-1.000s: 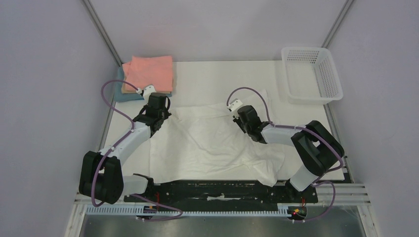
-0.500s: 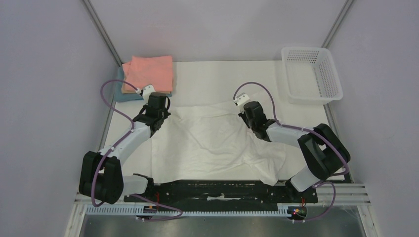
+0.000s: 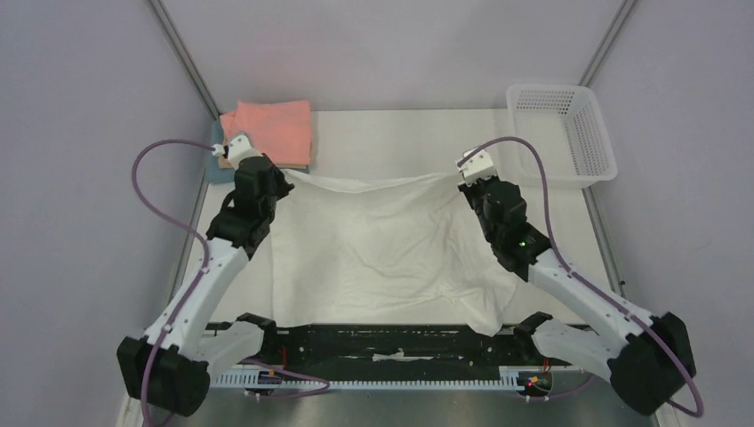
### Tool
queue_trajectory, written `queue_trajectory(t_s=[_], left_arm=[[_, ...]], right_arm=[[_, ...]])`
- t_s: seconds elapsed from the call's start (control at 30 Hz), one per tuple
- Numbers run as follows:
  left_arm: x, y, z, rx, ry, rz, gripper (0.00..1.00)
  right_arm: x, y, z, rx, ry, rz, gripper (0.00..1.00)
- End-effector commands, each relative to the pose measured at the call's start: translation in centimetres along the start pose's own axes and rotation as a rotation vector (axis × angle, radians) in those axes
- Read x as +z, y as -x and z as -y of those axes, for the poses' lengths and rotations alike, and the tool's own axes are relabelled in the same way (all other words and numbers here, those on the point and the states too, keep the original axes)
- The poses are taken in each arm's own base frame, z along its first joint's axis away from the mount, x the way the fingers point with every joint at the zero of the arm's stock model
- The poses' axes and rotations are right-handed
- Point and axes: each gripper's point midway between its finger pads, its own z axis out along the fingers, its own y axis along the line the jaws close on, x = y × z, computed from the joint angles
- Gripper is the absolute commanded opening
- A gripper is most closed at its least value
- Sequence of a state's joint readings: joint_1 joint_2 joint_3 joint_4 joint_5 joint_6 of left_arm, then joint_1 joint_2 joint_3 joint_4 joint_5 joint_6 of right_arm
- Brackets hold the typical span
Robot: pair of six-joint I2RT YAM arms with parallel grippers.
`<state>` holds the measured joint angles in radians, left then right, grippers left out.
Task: Fold and stack the t-shirts
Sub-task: Flatten out the tshirt
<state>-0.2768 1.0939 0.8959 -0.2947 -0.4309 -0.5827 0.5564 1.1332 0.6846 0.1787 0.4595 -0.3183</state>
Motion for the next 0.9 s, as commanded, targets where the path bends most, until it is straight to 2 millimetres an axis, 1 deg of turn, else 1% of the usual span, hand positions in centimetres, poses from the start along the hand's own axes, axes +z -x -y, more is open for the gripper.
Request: queue_trajectory(t_s=[0.0, 0.03, 0.07, 0.1, 0.13, 0.17, 0.2, 0.27, 0.33, 0.37, 0.4, 0.47, 0.5, 0.57, 0.63, 0.7, 0.8, 0.87], left_arm=[[-7.3, 9.0, 2.5, -0.095, -0.182, 0.225, 0.02], [-8.8, 10.3, 2.7, -0.108, -0.215, 0.260, 0.02], [-10.9, 11.8, 3.1, -0.124, -0.267, 0.301, 0.02], [-13.0, 13.1, 3.4, -0.142, -0.323, 0.342, 0.02], [-15.0, 14.3, 4.0, -0.154, -0.388, 0.372, 0.02], [-17.3, 15.4, 4.6, -0.161, -0.463, 0.402, 0.02], [-19.3, 16.3, 5.1, -0.165, -0.521, 0.425, 0.02], [-23.4, 18.1, 5.7, -0.180, -0.636, 0.479, 0.02], [-27.0, 19.6, 6.0, -0.192, -0.726, 0.526, 0.02], [-28.7, 20.3, 6.0, -0.199, -0.766, 0.551, 0.02], [-30.5, 21.1, 6.0, -0.203, -0.802, 0.576, 0.02], [-33.7, 22.5, 5.9, -0.203, -0.864, 0.627, 0.02], [-35.3, 22.9, 6.0, -0.198, -0.902, 0.643, 0.02], [-38.7, 24.1, 5.7, -0.186, -0.963, 0.695, 0.02], [-41.1, 24.8, 5.4, -0.183, -1.003, 0.732, 0.02], [-42.7, 25.5, 5.2, -0.181, -1.027, 0.761, 0.02], [-43.6, 26.2, 5.6, -0.169, -1.050, 0.763, 0.02], [-43.4, 26.4, 6.1, -0.161, -1.050, 0.755, 0.02]], right_arm=[[-4.4, 7.9, 3.9, -0.038, -0.015, 0.241, 0.00], [-5.4, 9.2, 4.3, -0.061, 0.009, 0.278, 0.00], [-6.7, 11.0, 5.0, -0.086, 0.022, 0.332, 0.00], [-8.2, 12.8, 5.5, -0.113, 0.044, 0.390, 0.00], [-9.6, 14.1, 5.8, -0.137, 0.069, 0.436, 0.00], [-11.4, 16.1, 6.5, -0.153, 0.085, 0.508, 0.00], [-12.9, 17.2, 6.8, -0.164, 0.107, 0.550, 0.00], [-16.9, 20.5, 8.2, -0.188, 0.133, 0.681, 0.00], [-21.1, 23.4, 9.4, -0.200, 0.158, 0.818, 0.00], [-23.1, 24.6, 9.7, -0.215, 0.185, 0.880, 0.00], [-25.2, 26.0, 10.4, -0.217, 0.196, 0.938, 0.00], [-28.8, 28.1, 11.3, -0.228, 0.225, 1.030, 0.00], [-30.4, 29.0, 11.8, -0.239, 0.235, 1.071, 0.00], [-32.8, 30.5, 12.7, -0.249, 0.240, 1.132, 0.00], [-34.6, 31.7, 13.5, -0.247, 0.245, 1.176, 0.00], [-36.6, 32.8, 13.9, -0.259, 0.261, 1.233, 0.00], [-38.5, 34.5, 14.3, -0.256, 0.288, 1.299, 0.00], [-38.7, 35.5, 14.6, -0.248, 0.286, 1.313, 0.00]])
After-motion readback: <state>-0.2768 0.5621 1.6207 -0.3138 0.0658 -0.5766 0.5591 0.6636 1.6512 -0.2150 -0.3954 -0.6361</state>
